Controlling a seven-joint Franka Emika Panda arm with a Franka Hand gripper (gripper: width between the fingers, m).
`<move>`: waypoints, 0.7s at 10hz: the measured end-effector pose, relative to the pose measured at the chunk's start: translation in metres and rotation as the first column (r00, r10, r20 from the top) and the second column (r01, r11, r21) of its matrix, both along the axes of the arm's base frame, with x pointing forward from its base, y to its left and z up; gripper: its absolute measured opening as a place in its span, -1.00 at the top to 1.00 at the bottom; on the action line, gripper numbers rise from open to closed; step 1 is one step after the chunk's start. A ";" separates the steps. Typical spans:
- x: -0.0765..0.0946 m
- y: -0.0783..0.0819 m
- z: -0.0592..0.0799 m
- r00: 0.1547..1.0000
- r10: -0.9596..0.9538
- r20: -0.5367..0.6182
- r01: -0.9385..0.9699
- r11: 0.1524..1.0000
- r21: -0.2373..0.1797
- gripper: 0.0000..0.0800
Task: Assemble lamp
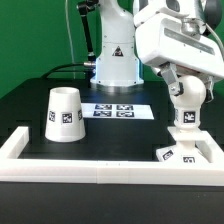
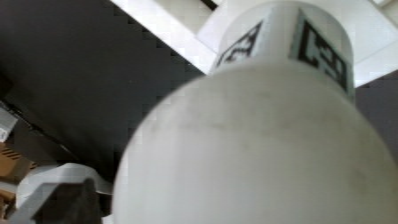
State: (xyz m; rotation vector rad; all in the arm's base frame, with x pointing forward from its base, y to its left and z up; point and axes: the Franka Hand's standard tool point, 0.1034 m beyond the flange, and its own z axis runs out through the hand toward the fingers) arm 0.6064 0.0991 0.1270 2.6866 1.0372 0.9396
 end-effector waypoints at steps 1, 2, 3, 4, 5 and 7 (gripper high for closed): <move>0.000 0.001 0.004 1.000 0.002 -0.022 -0.002 1.000 -0.004 -0.74; 0.001 0.001 0.013 1.000 0.004 -0.024 -0.004 1.000 -0.005 -0.75; 0.001 0.001 0.020 1.000 0.004 -0.025 -0.004 1.000 -0.006 -0.75; 0.001 0.001 0.026 1.000 0.004 -0.030 -0.005 1.000 -0.007 -0.75; 0.002 0.003 0.032 1.000 0.007 -0.024 -0.007 1.000 -0.007 -0.75; 0.002 0.002 0.027 1.000 0.006 -0.028 -0.006 1.000 -0.007 -0.75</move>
Offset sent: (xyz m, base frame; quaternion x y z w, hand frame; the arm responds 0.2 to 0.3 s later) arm -0.0078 -0.0051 0.0234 0.0094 -0.0324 0.0069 0.9994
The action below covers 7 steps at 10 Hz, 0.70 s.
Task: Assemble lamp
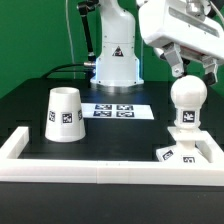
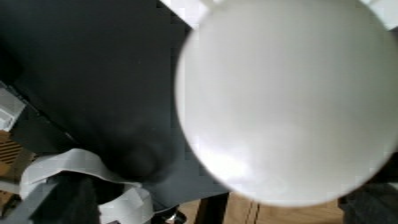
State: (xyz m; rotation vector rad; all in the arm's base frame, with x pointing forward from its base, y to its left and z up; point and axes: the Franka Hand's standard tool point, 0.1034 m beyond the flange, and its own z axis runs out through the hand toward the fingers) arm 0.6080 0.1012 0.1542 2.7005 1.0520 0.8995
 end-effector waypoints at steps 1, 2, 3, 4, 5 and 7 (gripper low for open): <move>0.000 0.000 0.000 1.000 0.000 0.000 0.000 1.000 0.000 -0.75; -0.001 -0.002 -0.003 1.000 -0.001 -0.015 0.001 1.000 -0.004 -0.75; -0.002 -0.007 -0.008 0.999 -0.007 -0.046 0.007 1.000 -0.010 -0.75; -0.001 -0.011 -0.006 0.999 -0.012 -0.046 0.012 1.000 -0.012 -0.75; -0.004 -0.007 -0.008 0.994 -0.030 -0.109 0.030 1.000 -0.006 -0.75; -0.001 0.006 -0.002 0.973 -0.054 -0.225 0.052 0.999 -0.016 -0.75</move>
Offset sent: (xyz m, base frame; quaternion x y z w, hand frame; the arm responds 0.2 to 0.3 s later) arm 0.0033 -0.0177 0.0013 0.0010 -0.0148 -0.0114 0.9998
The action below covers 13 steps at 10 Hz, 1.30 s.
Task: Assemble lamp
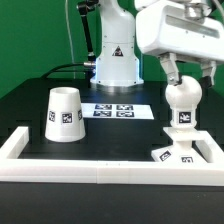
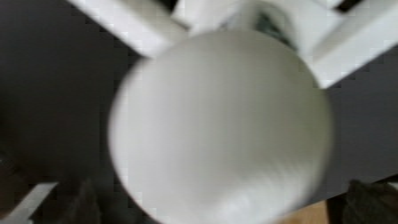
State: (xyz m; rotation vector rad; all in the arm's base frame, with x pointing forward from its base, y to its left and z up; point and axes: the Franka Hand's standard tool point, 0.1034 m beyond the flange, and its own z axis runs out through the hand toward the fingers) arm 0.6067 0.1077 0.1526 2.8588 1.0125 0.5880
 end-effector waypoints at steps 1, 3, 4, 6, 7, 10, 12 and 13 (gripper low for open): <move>-0.004 0.003 -0.003 0.997 -0.024 -0.069 0.024 1.000 -0.003 -0.75; -0.008 0.010 -0.003 0.982 -0.039 -0.182 0.035 0.999 -0.029 -0.75; -0.009 0.010 -0.003 0.970 -0.039 -0.238 0.028 0.998 -0.052 -0.75; -0.007 0.006 -0.006 0.955 -0.050 -0.292 0.031 0.997 -0.067 -0.75; -0.006 0.006 -0.006 0.956 -0.050 -0.289 0.032 0.997 -0.066 -0.75; -0.007 0.005 -0.007 0.955 -0.049 -0.291 0.031 0.997 -0.066 -0.75; -0.007 -0.008 -0.014 0.959 -0.016 -0.282 -0.004 0.998 -0.070 -0.75; -0.009 -0.010 -0.017 0.959 -0.018 -0.281 -0.002 0.998 -0.070 -0.75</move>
Offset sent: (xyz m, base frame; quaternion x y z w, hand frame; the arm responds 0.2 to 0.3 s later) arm 0.0080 -0.0077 -0.0012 -0.0049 -0.1923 -0.0232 0.9811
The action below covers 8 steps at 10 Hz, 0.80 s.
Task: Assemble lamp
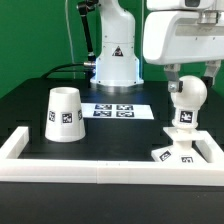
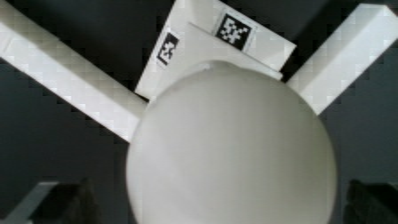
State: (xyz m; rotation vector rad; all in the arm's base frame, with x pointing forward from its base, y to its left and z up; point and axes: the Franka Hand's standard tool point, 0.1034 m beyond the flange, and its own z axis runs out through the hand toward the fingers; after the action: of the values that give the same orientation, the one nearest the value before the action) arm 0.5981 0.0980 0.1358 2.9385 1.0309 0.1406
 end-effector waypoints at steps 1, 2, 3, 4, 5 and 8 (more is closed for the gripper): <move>-0.001 -0.001 -0.003 1.000 -0.002 -0.003 0.002 1.000 0.000 -0.75; -0.002 -0.002 -0.006 1.000 -0.003 -0.008 0.003 1.000 -0.001 -0.75; -0.002 -0.003 -0.009 1.000 -0.004 -0.012 0.004 1.000 -0.002 -0.75; -0.002 -0.003 -0.011 1.000 -0.004 -0.015 0.004 1.000 -0.002 -0.75; -0.002 -0.005 -0.012 1.000 -0.006 -0.016 0.006 1.000 -0.003 -0.75; -0.002 -0.006 -0.012 1.000 -0.008 -0.017 0.008 1.000 -0.003 -0.43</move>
Offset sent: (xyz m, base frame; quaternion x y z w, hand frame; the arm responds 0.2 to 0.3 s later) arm 0.0063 0.0004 -0.0057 0.0003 0.0043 -0.0132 0.9999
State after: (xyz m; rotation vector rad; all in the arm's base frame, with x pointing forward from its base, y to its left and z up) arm 0.5965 0.0916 0.1235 2.9459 1.0202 0.1141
